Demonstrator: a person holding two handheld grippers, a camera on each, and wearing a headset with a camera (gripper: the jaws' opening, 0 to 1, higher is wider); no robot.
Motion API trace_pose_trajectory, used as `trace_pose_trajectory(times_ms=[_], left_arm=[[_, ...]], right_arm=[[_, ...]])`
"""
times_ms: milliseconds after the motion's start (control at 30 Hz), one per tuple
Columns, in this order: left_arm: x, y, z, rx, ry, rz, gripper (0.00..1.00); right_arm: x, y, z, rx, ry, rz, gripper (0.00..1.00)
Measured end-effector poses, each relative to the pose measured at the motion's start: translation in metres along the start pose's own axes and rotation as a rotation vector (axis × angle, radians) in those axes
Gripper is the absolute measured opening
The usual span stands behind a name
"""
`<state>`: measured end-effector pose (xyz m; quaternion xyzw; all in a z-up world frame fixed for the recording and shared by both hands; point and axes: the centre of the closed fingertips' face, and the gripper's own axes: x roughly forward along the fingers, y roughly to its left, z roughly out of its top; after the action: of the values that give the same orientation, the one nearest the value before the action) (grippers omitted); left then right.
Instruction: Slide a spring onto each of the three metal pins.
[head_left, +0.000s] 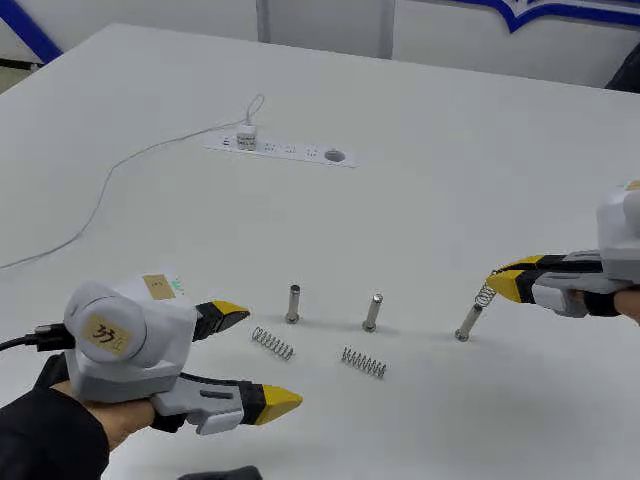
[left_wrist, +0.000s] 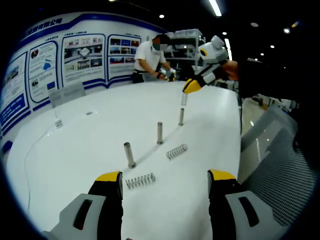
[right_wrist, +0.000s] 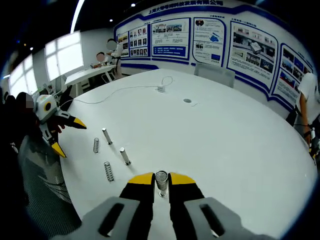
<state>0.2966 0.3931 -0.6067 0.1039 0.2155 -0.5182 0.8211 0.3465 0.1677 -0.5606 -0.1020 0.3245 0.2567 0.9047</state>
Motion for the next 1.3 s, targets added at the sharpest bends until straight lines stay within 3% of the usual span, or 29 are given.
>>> trace_pose_trajectory(times_ms=[1300], left_arm=[[0.001,0.001,-0.004,-0.011,0.016,0.002,0.73]], right_arm=[[0.034,-0.001,-0.037,0.031,0.08,-0.004,0.12]])
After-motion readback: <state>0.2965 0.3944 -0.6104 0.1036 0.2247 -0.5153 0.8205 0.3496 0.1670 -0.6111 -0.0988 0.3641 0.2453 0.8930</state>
